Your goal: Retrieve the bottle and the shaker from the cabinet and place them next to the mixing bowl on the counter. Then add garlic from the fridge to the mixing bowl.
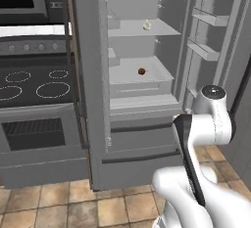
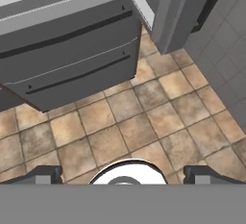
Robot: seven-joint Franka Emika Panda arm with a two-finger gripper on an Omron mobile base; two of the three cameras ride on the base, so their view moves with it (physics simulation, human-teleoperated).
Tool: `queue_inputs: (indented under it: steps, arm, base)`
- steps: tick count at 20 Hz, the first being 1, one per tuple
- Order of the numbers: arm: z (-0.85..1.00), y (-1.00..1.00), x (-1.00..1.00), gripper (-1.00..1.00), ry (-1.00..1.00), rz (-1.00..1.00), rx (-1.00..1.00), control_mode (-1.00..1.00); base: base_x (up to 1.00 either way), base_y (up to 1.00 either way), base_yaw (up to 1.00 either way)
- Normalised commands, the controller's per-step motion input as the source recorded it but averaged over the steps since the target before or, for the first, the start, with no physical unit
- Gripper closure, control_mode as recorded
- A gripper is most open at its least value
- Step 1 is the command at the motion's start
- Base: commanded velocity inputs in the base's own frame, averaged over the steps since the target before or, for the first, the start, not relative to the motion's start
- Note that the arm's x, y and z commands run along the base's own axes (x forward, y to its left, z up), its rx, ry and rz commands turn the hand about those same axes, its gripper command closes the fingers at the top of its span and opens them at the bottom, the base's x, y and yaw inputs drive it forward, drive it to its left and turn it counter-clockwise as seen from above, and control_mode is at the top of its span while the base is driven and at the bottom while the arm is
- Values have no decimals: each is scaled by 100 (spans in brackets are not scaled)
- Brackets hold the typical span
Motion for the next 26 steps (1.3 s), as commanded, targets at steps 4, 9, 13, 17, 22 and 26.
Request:
queue_inputs:
  steps: [4,9,13,17,22,26]
  arm:
    - [0,0,0,-100,0,0,0,100]
    - [0,0,0,-100,0,0,0,100]
    - [0,0,0,-100,0,0,0,100]
    - [0,0,0,-100,0,0,0,100]
    - [0,0,0,-100,0,0,0,100]
    - [0,0,0,-100,0,0,0,100]
  base:
    - [46,-18,0]
    - [44,0,0]
    - [63,0,0]
    - [82,-15,5]
    - [75,-14,5]
    - [72,-14,5]
